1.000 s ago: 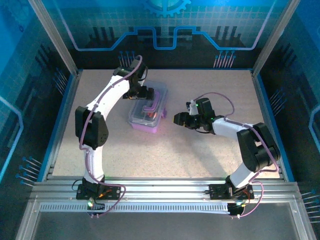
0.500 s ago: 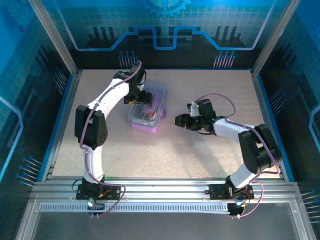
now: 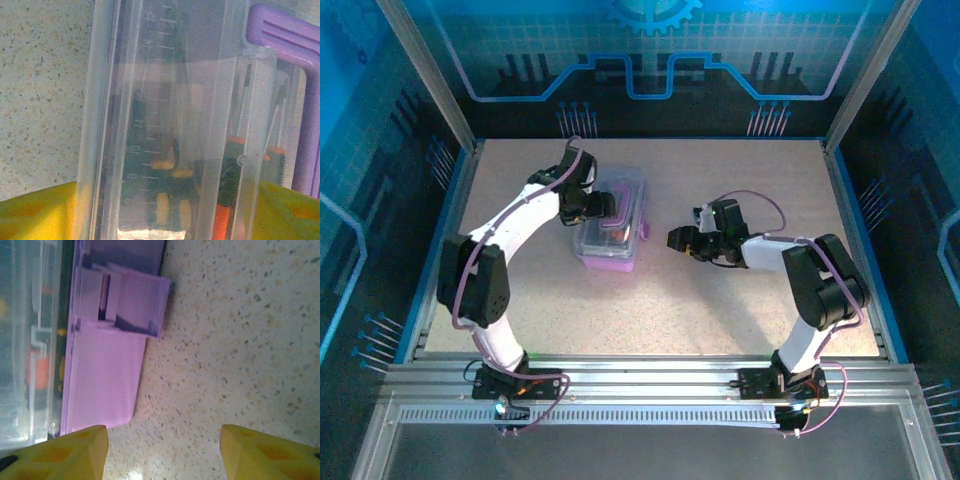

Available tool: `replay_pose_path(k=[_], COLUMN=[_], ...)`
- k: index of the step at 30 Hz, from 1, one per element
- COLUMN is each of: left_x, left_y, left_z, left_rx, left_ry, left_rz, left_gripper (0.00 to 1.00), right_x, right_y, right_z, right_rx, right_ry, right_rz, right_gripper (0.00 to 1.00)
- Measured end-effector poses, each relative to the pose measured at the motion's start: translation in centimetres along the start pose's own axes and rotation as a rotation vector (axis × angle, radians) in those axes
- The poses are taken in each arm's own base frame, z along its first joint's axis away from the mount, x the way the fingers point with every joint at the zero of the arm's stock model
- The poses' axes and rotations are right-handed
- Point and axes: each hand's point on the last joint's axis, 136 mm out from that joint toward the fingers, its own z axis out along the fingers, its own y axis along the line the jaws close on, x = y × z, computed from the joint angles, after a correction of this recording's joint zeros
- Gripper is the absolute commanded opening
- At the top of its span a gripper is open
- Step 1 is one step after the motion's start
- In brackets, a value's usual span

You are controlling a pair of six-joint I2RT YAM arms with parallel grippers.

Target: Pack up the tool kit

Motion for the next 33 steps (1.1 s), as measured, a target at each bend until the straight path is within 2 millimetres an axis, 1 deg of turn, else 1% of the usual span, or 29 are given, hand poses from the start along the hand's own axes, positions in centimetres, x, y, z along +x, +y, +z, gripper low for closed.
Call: replay_pose_path(k=[2, 7, 11, 17, 21, 26, 33], left_x=[0.6, 2.0, 2.1, 2.2, 2.2, 2.6, 2.6], left_y=[0.2, 0.6, 0.7, 0.9, 1.0, 0.5, 1.1], left_z=[-0.3, -0.9, -1.0, -0.7, -0.4, 0.1, 0.1], left_rx=[0.012, 0.043, 0.058, 0.051, 0.001, -0.072, -0.032], left_ry=[-0.014, -0.059, -0.089, -0.101, -0.093, -0.078, -0.089], left_rz=[-0.014, -0.056, -0.069, -0.072, -0.058, -0.015, -0.039], left_gripper=[0.67, 0.66, 0.65, 0.65, 0.66, 0.66, 0.65], right_x=[-0.3, -0.9, -1.0, -1.2, -1.5, -1.8, -2.7], right_y=[0.1, -0.2, -0.3, 0.2, 0.6, 0.9, 1.6], right_z=[0.2, 1.4, 2.1, 2.4, 2.4, 2.3, 3.0], right_rx=[-0.014, -0.032, -0.051, -0.086, -0.098, -0.111, -0.151], right_ry=[-0.003, 0.0, 0.004, 0.004, -0.002, -0.01, -0.017], right_rz=[0.005, 0.024, 0.045, 0.051, 0.05, 0.049, 0.052], right_gripper=[0.65, 0.67, 0.69, 0.71, 0.72, 0.72, 0.74])
